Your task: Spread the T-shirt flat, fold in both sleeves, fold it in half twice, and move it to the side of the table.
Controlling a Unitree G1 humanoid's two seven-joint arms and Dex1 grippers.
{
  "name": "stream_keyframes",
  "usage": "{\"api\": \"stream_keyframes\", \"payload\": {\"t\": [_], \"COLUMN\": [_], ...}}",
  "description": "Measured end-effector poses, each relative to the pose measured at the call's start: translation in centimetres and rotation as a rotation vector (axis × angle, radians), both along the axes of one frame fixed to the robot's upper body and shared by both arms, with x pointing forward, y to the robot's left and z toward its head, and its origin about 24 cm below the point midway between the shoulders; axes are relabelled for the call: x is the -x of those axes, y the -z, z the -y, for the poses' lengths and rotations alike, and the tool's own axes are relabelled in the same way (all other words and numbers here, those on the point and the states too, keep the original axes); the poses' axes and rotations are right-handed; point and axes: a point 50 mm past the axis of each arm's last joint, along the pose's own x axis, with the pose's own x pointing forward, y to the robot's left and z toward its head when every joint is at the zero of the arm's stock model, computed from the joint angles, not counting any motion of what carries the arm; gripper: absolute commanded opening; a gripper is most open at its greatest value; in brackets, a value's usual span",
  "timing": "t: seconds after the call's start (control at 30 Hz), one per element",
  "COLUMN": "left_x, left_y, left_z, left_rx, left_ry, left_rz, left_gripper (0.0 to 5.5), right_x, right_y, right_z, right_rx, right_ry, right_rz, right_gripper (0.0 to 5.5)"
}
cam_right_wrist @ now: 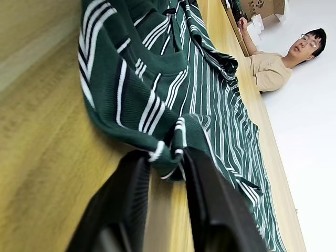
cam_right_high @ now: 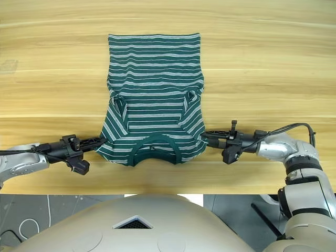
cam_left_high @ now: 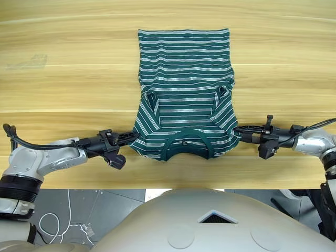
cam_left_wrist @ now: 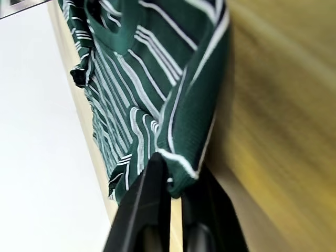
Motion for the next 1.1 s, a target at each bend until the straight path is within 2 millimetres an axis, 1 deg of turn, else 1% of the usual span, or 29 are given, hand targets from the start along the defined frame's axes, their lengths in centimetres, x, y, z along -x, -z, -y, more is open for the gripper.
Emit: {"api": "stream_keyframes", "payload": {"t": [0.03,0.1,0.3,0.4,0.53,0.57,0.63,0.73,0.77,0.87,0.93,0.97,1.0,1.03,1.07,1.1], "left_x": [-0.1,-0.2,-0.4,-0.7,-0.5,-0.2,0.4,1.1,1.1,0.3,-0.8,-1.2,-1.6,-1.7,-1.5,-1.2], "left_y": [0.0,0.0,0.1,0.1,0.1,0.0,-0.2,-0.8,-1.6,-4.0,-6.8,-8.2,-9.5,-11.3,-12.3,-12.8], "left_z": [0.0,-0.1,-0.3,-0.3,-0.4,-0.5,-0.4,0.4,0.8,1.7,1.9,2.0,2.0,2.1,2.3,2.3], "left_rx": [0.001,0.009,0.020,-0.001,-0.016,-0.007,0.035,0.124,0.183,0.342,0.476,0.516,0.536,0.536,0.506,0.477], "left_ry": [0.002,-0.003,-0.016,0.001,0.016,-0.022,-0.119,-0.251,-0.307,-0.388,-0.455,-0.472,-0.481,-0.486,-0.479,-0.479], "left_rz": [0.004,0.011,0.019,0.024,0.020,-0.014,-0.106,-0.240,-0.306,-0.412,-0.512,-0.564,-0.606,-0.676,-0.717,-0.734], "left_gripper": [0.00,0.00,0.00,0.00,0.00,0.00,0.00,0.00,0.00,0.00,0.00,0.00,0.00,0.00,0.00,0.00], "right_x": [0.0,0.0,0.0,0.0,-0.2,-0.1,-0.5,-0.5,-0.5,-0.6,-0.3,0.1,0.4,0.9,1.2,1.2], "right_y": [0.0,0.1,0.2,0.2,0.0,0.4,0.3,-0.4,-0.9,-2.1,-3.2,-3.9,-4.6,-5.9,-7.1,-7.9], "right_z": [0.0,0.0,-0.1,-0.2,-0.4,-0.3,-0.3,-0.9,-1.2,-1.5,-1.5,-1.4,-1.3,-1.1,-0.7,-0.2], "right_rx": [-0.002,-0.004,-0.012,-0.016,-0.038,0.009,0.056,0.055,0.043,0.019,-0.007,-0.022,-0.038,-0.066,-0.071,-0.080], "right_ry": [0.003,0.004,0.012,0.017,0.020,0.006,0.055,0.110,0.127,0.151,0.166,0.167,0.165,0.159,0.154,0.164], "right_rz": [0.000,-0.002,-0.003,-0.002,-0.002,-0.041,-0.095,-0.214,-0.285,-0.426,-0.607,-0.705,-0.797,-0.931,-1.004,-1.037], "right_gripper": [0.28,0.02,0.02,0.02,0.02,0.02,0.02,0.02,0.02,0.02,0.02,0.02,0.02,0.02,0.02,0.02]}}
